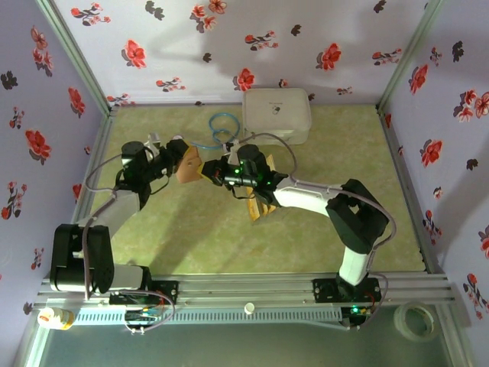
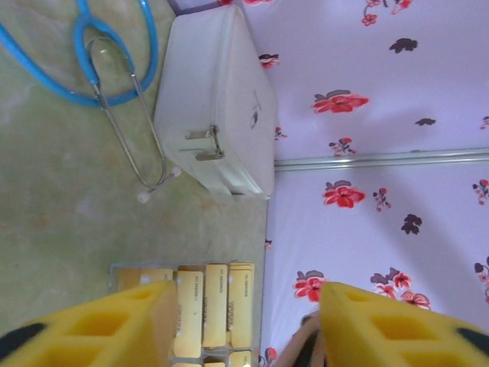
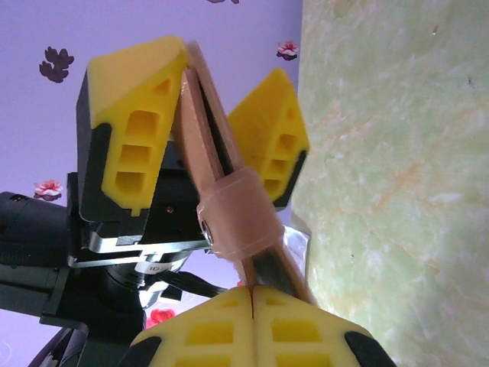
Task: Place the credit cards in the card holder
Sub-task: Pass the card holder.
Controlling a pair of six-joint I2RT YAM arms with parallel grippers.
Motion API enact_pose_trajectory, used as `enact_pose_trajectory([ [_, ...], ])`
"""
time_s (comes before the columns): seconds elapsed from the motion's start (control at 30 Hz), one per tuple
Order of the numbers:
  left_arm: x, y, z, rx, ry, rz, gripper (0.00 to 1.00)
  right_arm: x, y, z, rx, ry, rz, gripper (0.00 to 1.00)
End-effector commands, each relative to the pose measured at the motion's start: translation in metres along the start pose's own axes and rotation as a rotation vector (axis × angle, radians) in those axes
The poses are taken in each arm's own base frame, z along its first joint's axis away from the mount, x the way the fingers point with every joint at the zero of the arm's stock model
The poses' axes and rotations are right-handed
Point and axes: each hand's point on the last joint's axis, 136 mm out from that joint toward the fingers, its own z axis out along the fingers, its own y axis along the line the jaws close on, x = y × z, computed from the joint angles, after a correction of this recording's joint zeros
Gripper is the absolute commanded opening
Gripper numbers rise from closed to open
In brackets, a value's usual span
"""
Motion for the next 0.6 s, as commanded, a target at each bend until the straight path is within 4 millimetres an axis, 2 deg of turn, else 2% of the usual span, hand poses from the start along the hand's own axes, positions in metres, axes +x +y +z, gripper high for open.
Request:
enact_pose_trajectory([
  [0.0,0.0,-0.019,-0.002,0.087,0.008,0.022,0.44,-0.006,-0.006,-0.001,-0.013,-0.013,0.003,0.0],
  [0.23,-0.001,-0.013,-0.006,0.075,0.0,0.023,0.43,-0.012,-0.015,-0.005,0.004,-0.033,0.011,0.0],
  [0.43,0.0,-0.007,-0.007,0.057,0.005,0.027,0.18,-0.012,-0.011,-0.006,-0.003,-0.028,0.001,0.0],
  [0.5,0.0,-0.004,-0.007,0.044,0.007,0.03,0.16,-0.011,-0.01,-0.01,0.015,-0.028,-0.017,0.0],
  [0.57,0.001,-0.002,-0.008,0.036,0.008,0.035,0.15,-0.011,-0.012,-0.014,0.052,-0.031,-0.051,0.06],
])
